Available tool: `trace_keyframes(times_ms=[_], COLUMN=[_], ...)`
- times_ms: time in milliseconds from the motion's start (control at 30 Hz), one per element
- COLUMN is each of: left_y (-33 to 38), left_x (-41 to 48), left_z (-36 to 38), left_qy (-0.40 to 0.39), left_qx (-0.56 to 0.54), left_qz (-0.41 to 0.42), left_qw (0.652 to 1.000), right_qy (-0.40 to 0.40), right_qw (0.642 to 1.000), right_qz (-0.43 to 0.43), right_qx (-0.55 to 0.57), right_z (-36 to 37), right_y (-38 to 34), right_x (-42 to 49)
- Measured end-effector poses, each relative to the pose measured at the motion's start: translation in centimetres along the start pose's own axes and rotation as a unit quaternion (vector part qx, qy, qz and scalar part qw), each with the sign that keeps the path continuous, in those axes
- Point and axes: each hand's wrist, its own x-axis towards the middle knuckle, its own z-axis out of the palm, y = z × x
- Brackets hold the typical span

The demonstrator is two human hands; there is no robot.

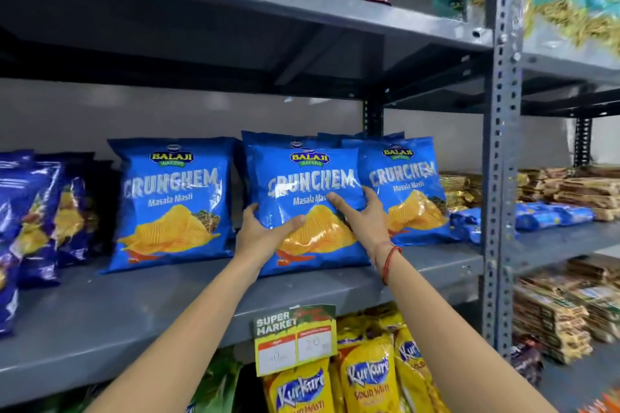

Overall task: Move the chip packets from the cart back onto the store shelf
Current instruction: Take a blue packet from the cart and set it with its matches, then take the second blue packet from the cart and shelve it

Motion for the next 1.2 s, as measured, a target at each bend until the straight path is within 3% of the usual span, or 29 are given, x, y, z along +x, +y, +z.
trace_keyframes(times_ms=[100, 233, 300, 400, 567, 767, 1000, 1067, 1200], left_y=[0.1, 1.1, 1.6, 0.7, -4.7, -16.4, -28.7, -31.7, -37.6], left_x=[-0.8, -3.6, -5.6, -9.0, -14.8, -21.6, -30.6, -32.8, -37.4], left_z=[0.2, 1.2, 2.6, 5.9, 13.4, 23.3, 29.8, 30.7, 33.1], left_qy=[0.057, 0.135, 0.108, 0.007, -0.153, -0.365, -0.591, -0.639, -0.73], left_qx=[0.109, 0.159, 0.133, 0.095, 0.051, 0.114, 0.24, 0.279, 0.357], left_qz=[0.073, 0.271, 0.338, 0.382, 0.345, 0.196, 0.037, 0.009, -0.033], left_qw=[0.99, 0.94, 0.925, 0.919, 0.925, 0.903, 0.769, 0.717, 0.581], right_qy=[0.015, 0.067, 0.105, 0.152, 0.2, 0.269, 0.305, 0.315, 0.344], right_qw=[1.0, 0.997, 0.993, 0.986, 0.976, 0.928, 0.793, 0.738, 0.632], right_qz=[-0.009, -0.036, -0.054, -0.066, 0.005, 0.204, 0.483, 0.559, 0.677], right_qx=[-0.012, -0.019, -0.009, -0.03, -0.081, -0.161, -0.214, -0.21, -0.157], right_z=[-1.0, -3.8, -5.7, -9.2, -16.1, -24.4, -32.3, -33.5, -35.0], right_y=[0.3, 0.8, 0.8, 2.0, 7.7, 18.5, 30.1, 32.6, 36.4], right_x=[-0.5, -2.5, -4.5, -8.3, -15.9, -28.0, -43.7, -48.2, -57.0])
